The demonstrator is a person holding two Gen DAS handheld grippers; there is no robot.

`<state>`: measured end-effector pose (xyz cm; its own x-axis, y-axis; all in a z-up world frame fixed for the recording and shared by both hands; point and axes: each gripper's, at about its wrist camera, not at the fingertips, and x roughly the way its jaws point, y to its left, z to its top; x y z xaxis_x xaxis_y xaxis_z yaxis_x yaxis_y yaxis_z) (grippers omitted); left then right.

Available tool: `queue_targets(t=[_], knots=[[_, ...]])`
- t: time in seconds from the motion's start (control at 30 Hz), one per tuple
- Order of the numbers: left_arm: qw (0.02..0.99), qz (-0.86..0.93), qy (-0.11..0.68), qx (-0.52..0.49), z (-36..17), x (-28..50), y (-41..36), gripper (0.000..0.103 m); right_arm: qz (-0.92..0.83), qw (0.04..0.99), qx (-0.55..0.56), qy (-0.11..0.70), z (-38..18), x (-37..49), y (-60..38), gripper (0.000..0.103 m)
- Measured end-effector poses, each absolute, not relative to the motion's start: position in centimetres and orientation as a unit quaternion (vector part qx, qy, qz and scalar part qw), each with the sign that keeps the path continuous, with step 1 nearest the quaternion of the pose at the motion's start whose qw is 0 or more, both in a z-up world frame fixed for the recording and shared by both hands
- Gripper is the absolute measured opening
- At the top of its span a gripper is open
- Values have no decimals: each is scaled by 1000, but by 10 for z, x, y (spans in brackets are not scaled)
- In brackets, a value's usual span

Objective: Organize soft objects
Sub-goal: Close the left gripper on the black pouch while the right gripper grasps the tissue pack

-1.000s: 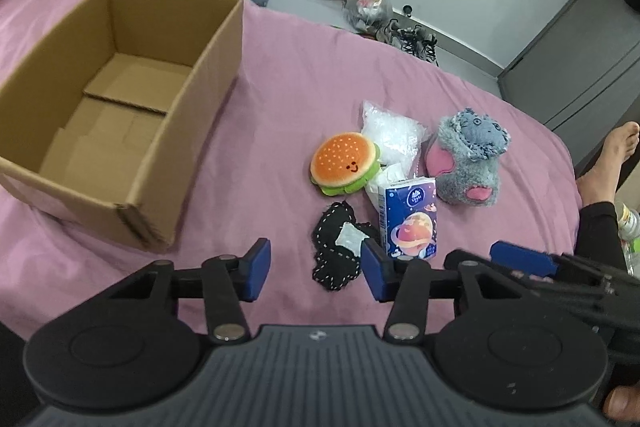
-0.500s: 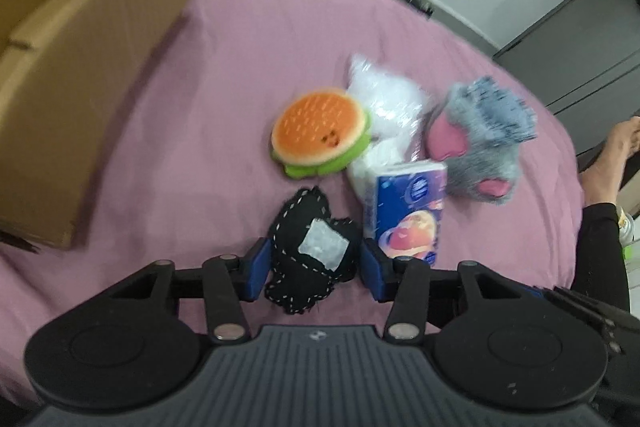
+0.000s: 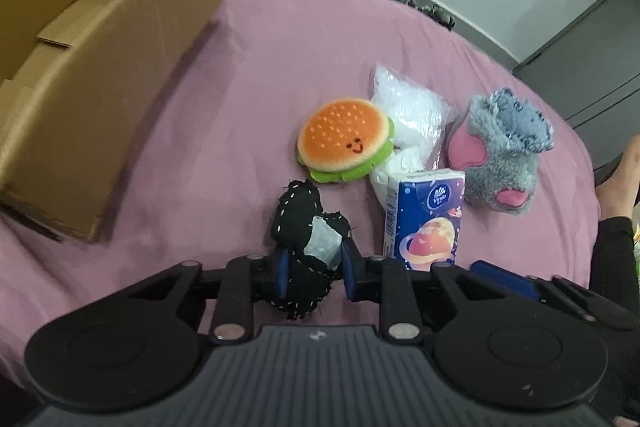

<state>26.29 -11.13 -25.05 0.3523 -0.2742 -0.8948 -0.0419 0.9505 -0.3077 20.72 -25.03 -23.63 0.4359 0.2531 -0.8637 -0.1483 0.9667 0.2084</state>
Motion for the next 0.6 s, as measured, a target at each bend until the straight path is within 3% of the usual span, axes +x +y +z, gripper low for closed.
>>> queue_targets(t=[0.33, 0.37, 0.4, 0.43, 0.6], knots=[[830, -61, 535, -146, -217, 255, -95, 25, 120, 863, 44, 489, -236, 210, -237, 78], [832, -60, 532, -146, -214, 255, -94, 25, 116, 864, 44, 488, -236, 210, -237, 71], [834, -58, 529, -146, -211, 254, -92, 25, 110, 863, 44, 491, -238, 211, -236, 55], [836, -55, 527, -145, -207, 253, -90, 25, 107, 861, 45, 495, -239, 212, -236, 46], [845, -56, 512, -143, -192, 248, -84, 25, 85, 868, 68, 484, -222, 204, -241, 46]])
